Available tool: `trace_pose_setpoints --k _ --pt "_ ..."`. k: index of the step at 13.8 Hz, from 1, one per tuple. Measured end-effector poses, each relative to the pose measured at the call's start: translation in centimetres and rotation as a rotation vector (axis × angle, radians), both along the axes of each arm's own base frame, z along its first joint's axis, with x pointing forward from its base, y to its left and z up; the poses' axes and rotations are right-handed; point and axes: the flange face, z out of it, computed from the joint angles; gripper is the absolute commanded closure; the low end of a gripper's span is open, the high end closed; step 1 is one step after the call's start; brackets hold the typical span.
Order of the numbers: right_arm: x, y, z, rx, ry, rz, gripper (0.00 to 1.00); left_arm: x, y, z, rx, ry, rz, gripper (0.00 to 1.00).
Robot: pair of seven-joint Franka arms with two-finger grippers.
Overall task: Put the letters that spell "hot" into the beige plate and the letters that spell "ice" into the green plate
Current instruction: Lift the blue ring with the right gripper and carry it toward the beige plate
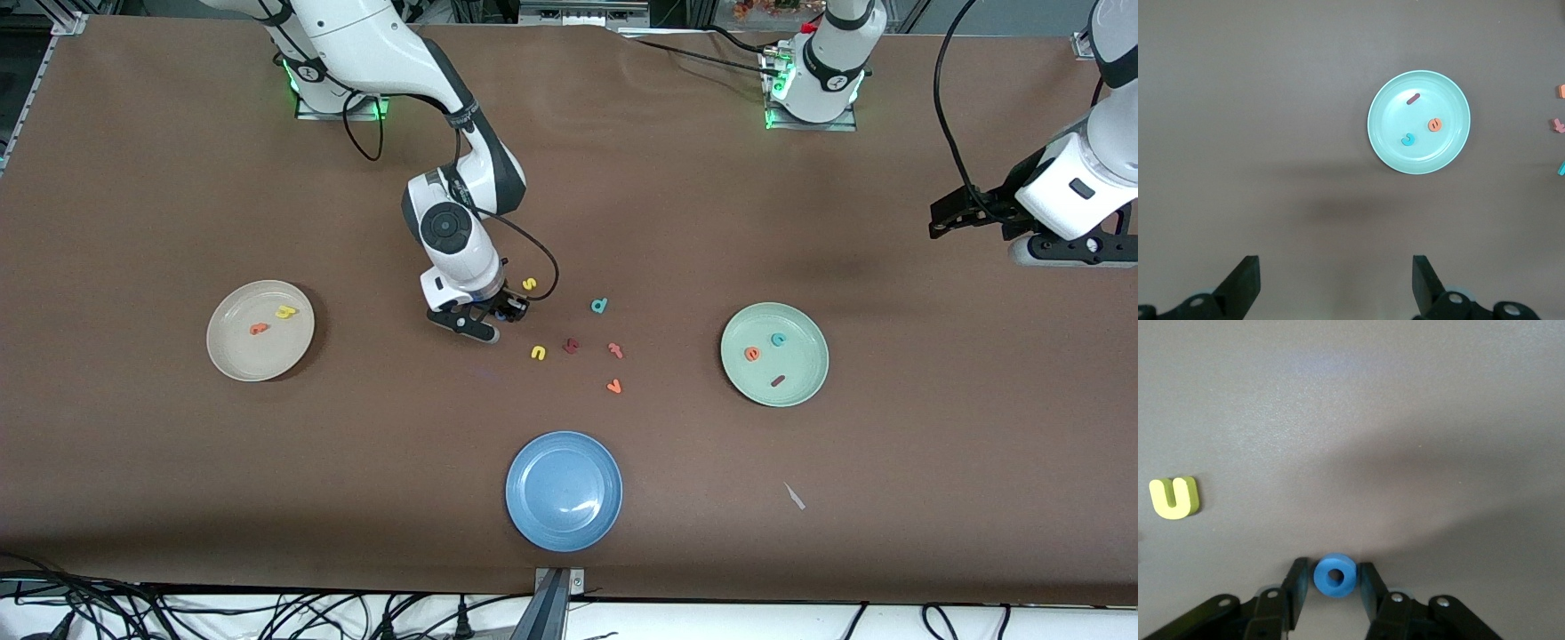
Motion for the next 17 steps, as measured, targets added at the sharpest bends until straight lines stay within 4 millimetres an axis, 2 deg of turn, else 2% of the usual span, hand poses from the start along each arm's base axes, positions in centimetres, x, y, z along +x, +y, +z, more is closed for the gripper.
trace_pose_setpoints --k 10,17 --pt "0.22 0.25 0.33 0.007 -0.004 -0.04 0.72 -0.09 0.46 0.09 0.0 0.002 0.008 0.0" --pt "0.25 0.28 0.35 0.008 -0.003 -0.051 0.74 -0.37 -0.22 -0.01 0.001 0.023 -0.004 0.0"
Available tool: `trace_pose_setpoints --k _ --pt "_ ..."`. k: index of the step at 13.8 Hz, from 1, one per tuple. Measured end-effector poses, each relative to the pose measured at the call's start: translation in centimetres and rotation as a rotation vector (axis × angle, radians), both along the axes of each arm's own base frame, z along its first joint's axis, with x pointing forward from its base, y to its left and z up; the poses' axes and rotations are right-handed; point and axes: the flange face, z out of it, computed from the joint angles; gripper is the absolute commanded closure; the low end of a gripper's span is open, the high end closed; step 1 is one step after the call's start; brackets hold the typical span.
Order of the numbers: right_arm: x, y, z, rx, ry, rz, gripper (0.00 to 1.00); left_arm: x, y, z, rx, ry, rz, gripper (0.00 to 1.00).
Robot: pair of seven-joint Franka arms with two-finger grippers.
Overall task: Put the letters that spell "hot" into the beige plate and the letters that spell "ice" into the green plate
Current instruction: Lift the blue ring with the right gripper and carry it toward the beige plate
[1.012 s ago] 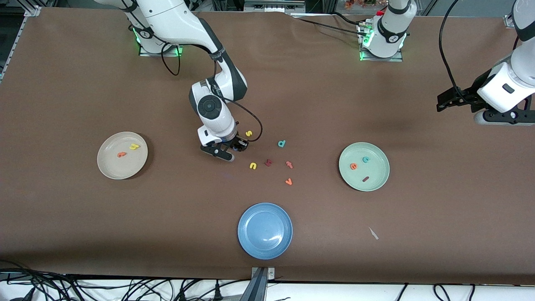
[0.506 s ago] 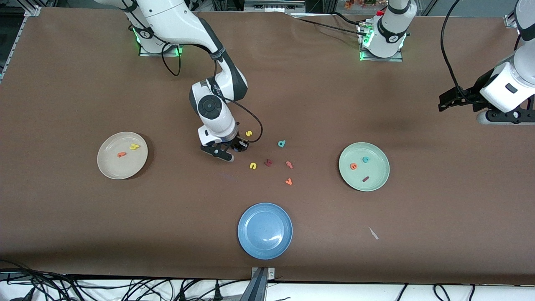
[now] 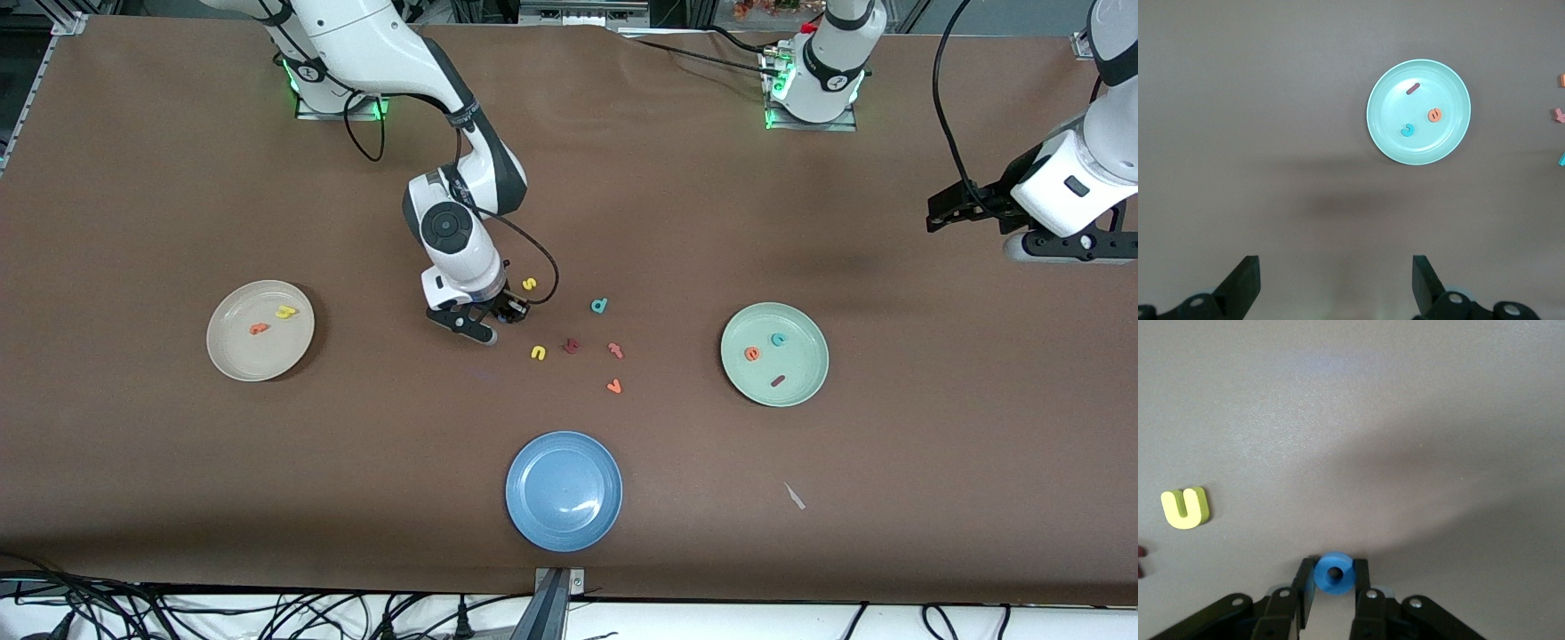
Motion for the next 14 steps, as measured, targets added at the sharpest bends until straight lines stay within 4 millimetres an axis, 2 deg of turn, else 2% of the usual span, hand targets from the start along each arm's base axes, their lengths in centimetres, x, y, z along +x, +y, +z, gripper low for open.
trace_pose_setpoints --k 6,7,14 --pt "0.0 0.0 -0.01 0.0 0.0 -0.002 0.85 0.0 -0.01 0.01 0.0 0.0 0.0 0.0" --pt "0.0 0.0 -0.01 0.0 0.0 -0.003 0.9 0.0 -0.01 0.01 0.0 0.0 0.0 0.0" --pt "0.2 0.65 0.14 -0.015 0.034 0.009 0.94 -0.15 -0.02 0.02 0.0 0.012 0.0 0.0"
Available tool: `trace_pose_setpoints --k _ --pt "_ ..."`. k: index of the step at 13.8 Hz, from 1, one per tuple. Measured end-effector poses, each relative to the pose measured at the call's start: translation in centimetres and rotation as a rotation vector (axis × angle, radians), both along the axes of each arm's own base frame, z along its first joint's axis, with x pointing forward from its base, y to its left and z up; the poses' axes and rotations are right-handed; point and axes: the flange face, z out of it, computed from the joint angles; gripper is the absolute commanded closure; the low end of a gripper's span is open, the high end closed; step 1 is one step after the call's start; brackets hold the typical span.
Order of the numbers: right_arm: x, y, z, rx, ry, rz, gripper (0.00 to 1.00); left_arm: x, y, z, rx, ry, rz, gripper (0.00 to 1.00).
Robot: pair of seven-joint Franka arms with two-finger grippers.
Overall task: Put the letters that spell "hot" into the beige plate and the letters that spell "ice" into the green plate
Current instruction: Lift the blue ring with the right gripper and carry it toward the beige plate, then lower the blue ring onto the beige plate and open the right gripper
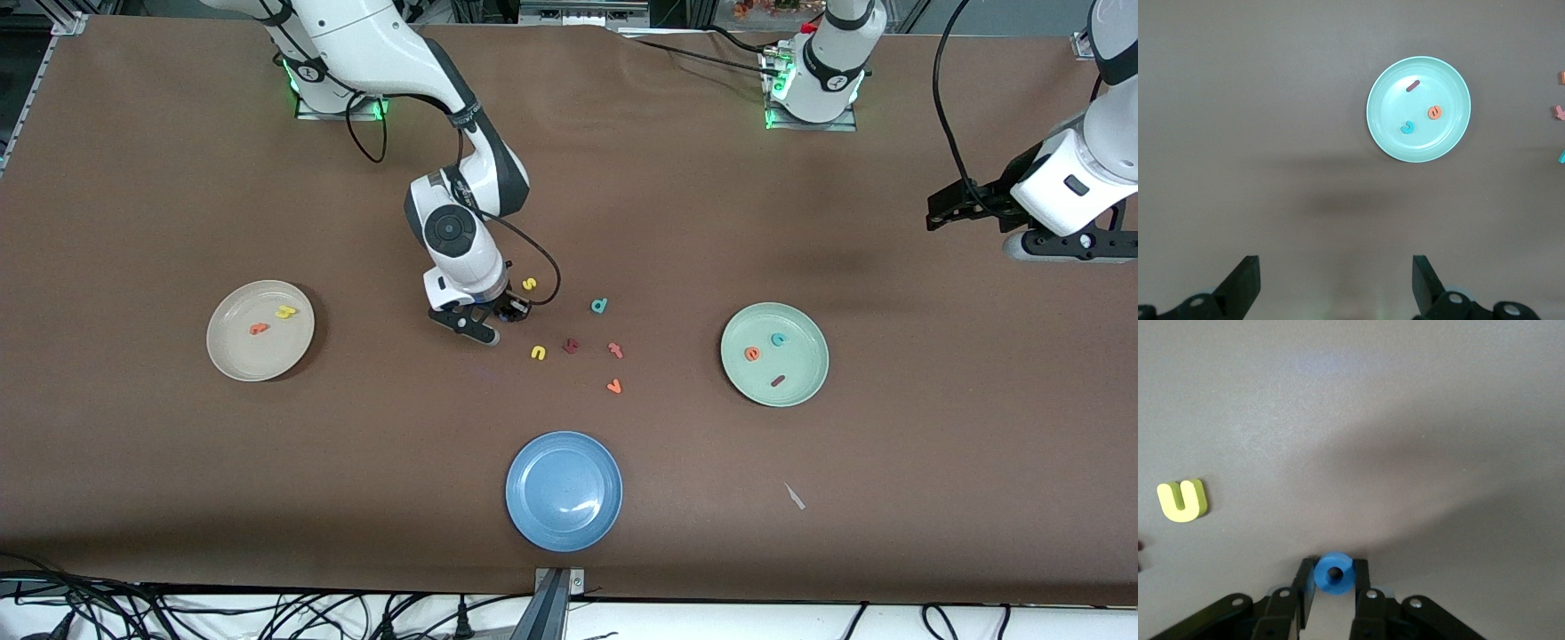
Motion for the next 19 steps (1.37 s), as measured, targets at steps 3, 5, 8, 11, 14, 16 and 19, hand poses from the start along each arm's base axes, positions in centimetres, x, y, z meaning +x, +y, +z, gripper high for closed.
trace_pose_setpoints --k 3,5,8,11,14,16,19 --pt "1.2 -0.8 0.7 -0.031 -0.012 0.02 0.94 -0.1 0.0 0.0 0.0 0.005 0.001 0.0" --pt "2.3 -3.0 1.2 -0.103 0.015 0.085 0.94 -0.1 0.0 0.0 0.0 0.005 0.001 0.0" --pt "4.3 -7.7 3.5 -0.176 0.075 0.168 0.97 -0.1 0.0 0.0 0.0 0.006 0.0 0.0" --pt "5.9 -13.2 7.1 -0.187 0.09 0.234 0.97 -0.1 0.0 0.0 0.0 0.006 0.0 0.0" --pt "5.2 -18.7 8.6 -0.172 0.102 0.289 0.97 -0.1 0.0 0.0 0.0 0.007 0.0 0.0" --pt "4.2 -22.7 8.8 -0.162 0.079 0.326 0.97 -0.1 0.0 0.0 0.0 0.007 0.0 0.0" --pt "1.8 -29.8 7.7 -0.155 0.024 0.391 0.97 -0.1 0.0 0.0 0.0 0.007 0.0 0.0"
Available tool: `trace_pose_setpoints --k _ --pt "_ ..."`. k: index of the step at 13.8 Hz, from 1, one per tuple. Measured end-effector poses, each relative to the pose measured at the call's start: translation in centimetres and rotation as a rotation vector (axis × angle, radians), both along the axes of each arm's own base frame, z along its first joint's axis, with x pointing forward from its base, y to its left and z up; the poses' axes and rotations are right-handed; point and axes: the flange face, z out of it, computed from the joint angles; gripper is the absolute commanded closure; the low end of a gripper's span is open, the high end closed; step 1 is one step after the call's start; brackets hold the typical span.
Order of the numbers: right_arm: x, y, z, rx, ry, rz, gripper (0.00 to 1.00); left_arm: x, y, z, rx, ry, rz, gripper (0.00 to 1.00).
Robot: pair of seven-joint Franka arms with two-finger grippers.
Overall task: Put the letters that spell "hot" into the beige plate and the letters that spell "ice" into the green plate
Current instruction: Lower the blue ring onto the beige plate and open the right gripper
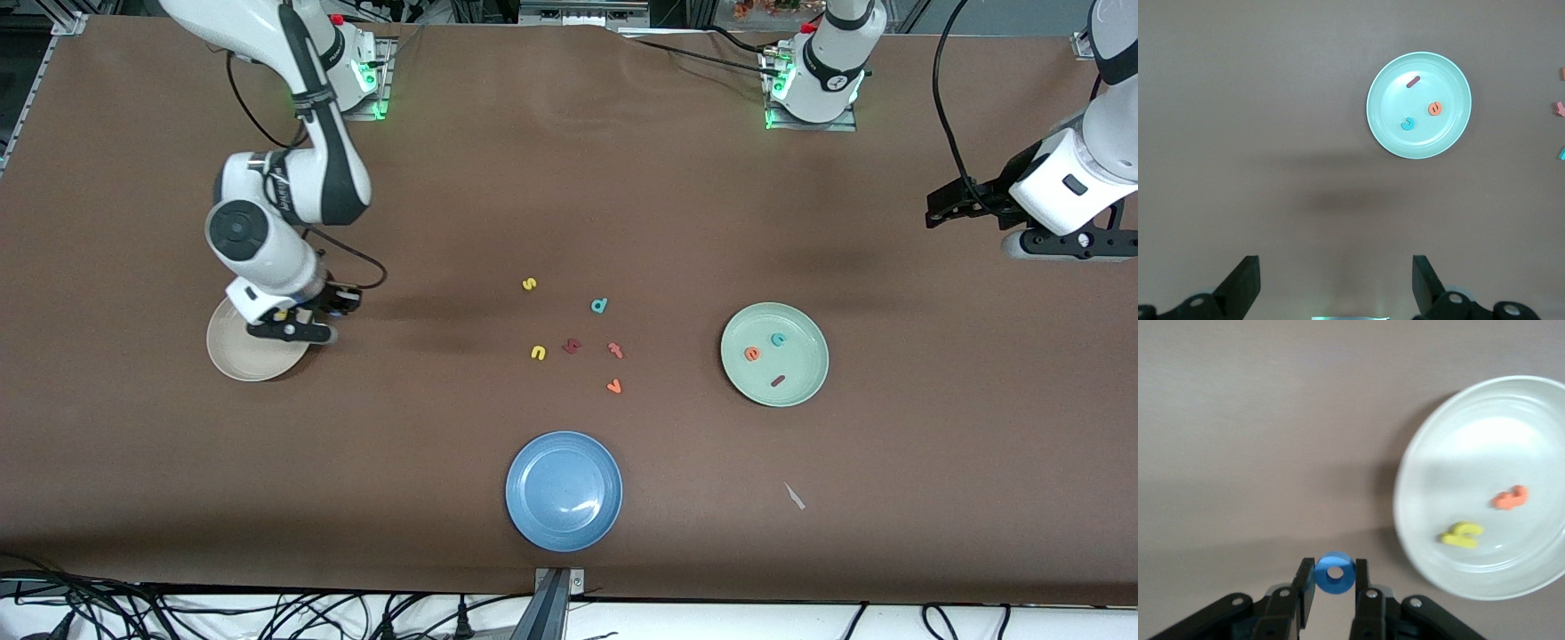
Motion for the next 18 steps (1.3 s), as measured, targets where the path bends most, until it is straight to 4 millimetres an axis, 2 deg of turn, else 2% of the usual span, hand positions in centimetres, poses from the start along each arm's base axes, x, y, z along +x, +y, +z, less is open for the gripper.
trace_pose_setpoints --k 2,4,5,6,7,8,10,15,18 --pt "-1.1 -4.3 -0.2 0.0 -0.003 0.046 0.97 0.0 0.0 0.0 0.0 0.0 0.0 0.0" --pt "-1.2 -7.6 0.5 -0.002 -0.01 0.085 0.95 0.0 0.0 0.0 0.0 0.0 0.001 0.0" --pt "-1.1 -8.9 0.9 -0.005 -0.017 0.105 0.86 0.0 0.0 0.0 0.0 0.0 0.001 0.0" --pt "-0.9 -10.1 1.1 -0.009 -0.025 0.116 0.51 0.0 0.0 0.0 0.0 0.0 0.001 0.0" --pt "-0.9 -11.2 1.3 -0.012 -0.034 0.115 0.01 0.0 0.0 0.0 0.0 0.0 0.001 0.0" --pt "-0.8 -12.1 1.3 -0.009 -0.041 0.106 0.0 0.0 0.0 0.0 0.0 0.0 0.001 0.0" --pt "-0.5 -12.3 1.7 0.011 -0.055 0.083 0.0 -0.1 0.0 0.0 0.0 0.006 0.001 0.0" --pt "1.3 -10.3 4.0 0.08 -0.021 0.016 0.0 -0.1 0.1 -0.1 0.0 0.012 0.002 0.0" --pt "2.4 -8.3 5.9 0.103 0.028 -0.044 0.0 -0.1 0.1 -0.1 0.0 0.012 0.002 0.0"
